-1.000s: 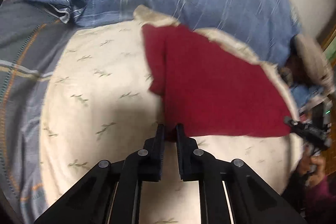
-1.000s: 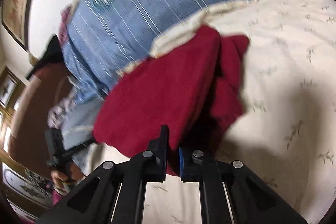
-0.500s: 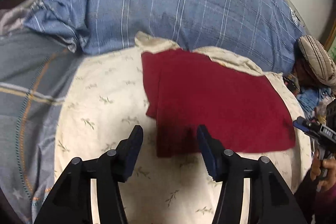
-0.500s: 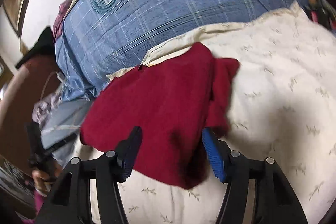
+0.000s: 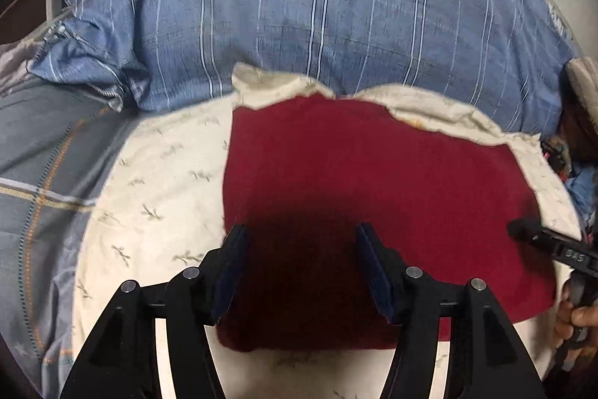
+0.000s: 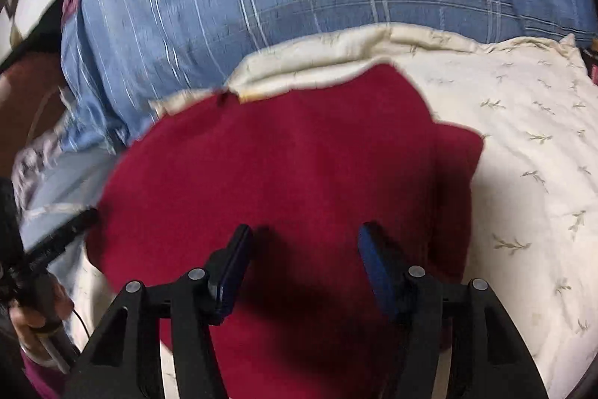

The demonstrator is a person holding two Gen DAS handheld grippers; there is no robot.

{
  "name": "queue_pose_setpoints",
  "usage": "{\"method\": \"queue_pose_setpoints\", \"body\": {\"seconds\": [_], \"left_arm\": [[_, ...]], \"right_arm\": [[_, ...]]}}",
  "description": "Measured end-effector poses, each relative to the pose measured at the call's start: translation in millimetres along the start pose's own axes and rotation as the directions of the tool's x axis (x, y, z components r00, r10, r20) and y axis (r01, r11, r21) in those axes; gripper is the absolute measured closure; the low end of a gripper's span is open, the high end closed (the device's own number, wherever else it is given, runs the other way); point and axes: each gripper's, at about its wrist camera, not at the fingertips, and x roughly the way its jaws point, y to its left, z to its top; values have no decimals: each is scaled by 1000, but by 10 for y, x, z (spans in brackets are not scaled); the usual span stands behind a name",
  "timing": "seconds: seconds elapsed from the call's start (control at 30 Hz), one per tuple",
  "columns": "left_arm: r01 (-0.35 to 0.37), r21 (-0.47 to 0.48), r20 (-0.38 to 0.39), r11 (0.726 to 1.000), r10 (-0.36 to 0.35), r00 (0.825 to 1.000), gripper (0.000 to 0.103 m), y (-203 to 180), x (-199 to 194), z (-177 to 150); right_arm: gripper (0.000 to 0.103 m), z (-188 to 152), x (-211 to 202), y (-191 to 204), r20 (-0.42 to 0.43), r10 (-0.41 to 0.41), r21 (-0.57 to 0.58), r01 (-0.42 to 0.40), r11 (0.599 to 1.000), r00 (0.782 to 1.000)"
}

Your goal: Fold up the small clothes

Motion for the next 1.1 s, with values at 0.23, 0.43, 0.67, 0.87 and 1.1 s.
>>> {"method": "queue_pose_setpoints", "body": {"seconds": [0.23, 0.43, 0.67, 0.87, 1.1], "left_arm": [[9, 41, 7, 999, -10, 1000, 43, -5, 114, 25], [42, 41, 9, 998, -43, 999, 43, 79, 119, 18], [82, 49, 9, 995, -82, 997, 43, 172, 42, 5], [83, -67, 1, 994, -83, 997, 43, 485, -18, 1], [86, -62, -27, 994, -87, 996, 43, 478, 52, 27]], "right_arm": [[41, 107, -127, 385, -13, 102, -42, -103, 994, 995], [40, 486, 174, 993, -40, 206, -97, -209, 973, 978], [38, 986, 614, 1665, -96, 261, -140, -273, 952, 960], [39, 1186, 941, 2102, -146, 248, -166, -271, 948, 958], [70, 1175, 1534, 2269, -235, 87, -205, -137, 969, 968]]}}
